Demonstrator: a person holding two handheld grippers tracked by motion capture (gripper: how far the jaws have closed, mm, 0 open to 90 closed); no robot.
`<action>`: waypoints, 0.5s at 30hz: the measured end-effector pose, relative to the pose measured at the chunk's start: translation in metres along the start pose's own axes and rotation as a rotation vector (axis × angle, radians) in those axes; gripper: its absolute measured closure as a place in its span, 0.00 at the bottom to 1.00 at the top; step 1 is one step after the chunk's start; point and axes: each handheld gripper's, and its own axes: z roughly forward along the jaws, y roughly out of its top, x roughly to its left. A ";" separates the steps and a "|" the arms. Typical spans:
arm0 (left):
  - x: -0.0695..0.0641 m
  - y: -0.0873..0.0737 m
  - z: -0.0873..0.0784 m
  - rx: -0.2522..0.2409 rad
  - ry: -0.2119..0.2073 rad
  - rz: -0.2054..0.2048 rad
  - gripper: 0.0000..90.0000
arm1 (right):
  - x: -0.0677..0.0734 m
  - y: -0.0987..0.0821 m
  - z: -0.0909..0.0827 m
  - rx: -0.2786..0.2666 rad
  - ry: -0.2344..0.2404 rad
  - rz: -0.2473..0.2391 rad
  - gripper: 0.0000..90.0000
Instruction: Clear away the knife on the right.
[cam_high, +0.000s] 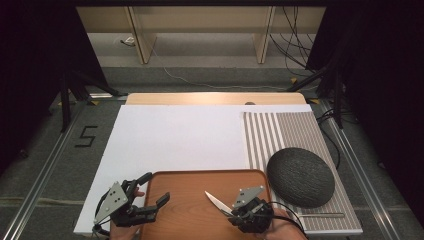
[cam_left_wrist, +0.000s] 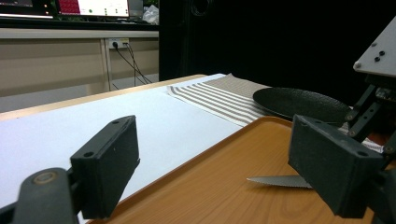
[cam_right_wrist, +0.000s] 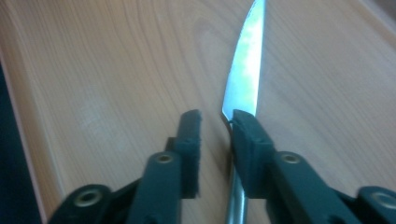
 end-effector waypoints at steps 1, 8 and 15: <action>0.000 0.000 0.000 0.000 0.001 0.000 0.18 | 0.000 0.000 0.001 0.007 -0.003 -0.004 0.87; 0.001 0.000 0.000 0.002 0.001 -0.004 0.18 | 0.002 0.000 0.006 0.038 -0.013 -0.017 0.97; 0.001 0.000 0.000 0.002 0.000 -0.004 0.18 | 0.004 -0.001 0.009 0.070 -0.029 -0.039 1.00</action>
